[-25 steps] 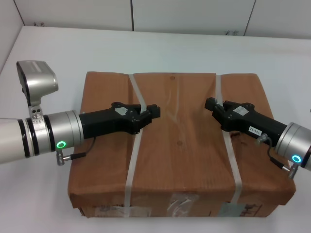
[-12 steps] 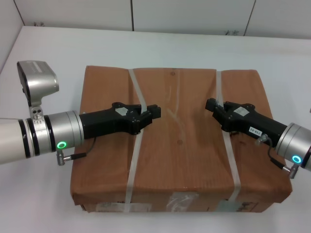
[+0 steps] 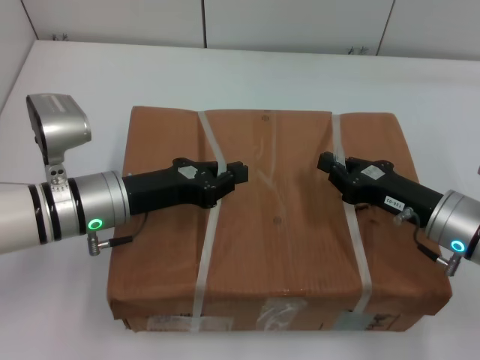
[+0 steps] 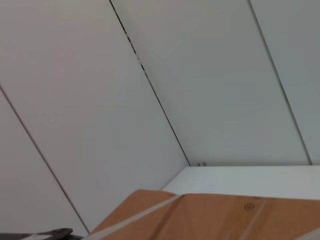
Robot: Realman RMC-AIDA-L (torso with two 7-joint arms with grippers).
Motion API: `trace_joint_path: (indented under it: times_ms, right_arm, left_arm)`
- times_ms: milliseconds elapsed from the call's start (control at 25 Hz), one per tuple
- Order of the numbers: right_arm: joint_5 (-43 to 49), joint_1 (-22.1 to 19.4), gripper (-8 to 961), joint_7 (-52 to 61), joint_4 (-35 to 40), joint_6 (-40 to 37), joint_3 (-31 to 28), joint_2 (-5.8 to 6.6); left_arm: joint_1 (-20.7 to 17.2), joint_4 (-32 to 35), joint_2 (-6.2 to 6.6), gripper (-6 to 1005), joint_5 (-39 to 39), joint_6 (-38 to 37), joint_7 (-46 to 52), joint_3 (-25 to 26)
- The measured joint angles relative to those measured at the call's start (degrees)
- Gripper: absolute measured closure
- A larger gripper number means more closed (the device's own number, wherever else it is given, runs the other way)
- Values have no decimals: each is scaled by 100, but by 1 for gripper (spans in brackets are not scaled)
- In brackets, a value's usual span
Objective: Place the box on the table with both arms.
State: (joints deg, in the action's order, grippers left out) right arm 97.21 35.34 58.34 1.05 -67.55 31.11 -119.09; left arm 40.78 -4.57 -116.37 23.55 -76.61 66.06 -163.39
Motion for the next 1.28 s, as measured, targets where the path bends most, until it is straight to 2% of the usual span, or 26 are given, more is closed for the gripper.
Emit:
trace_joint_path:
  times_ms: [520,800,1280]
  right_arm:
    - [9,140,900,-17,-22,486,1,-1]
    - [25,425,901,-17,-208,1115,0,-1]
    - [19,616,901,-1,-457,1810,0,0]
  left_arm:
    - [24,46,-44,906,0,794,-158,-9]
    - [67,146,-60,906,-22,1457,-274,-44]
    - [97,403,-62,914,-1,2330,-574,-37]
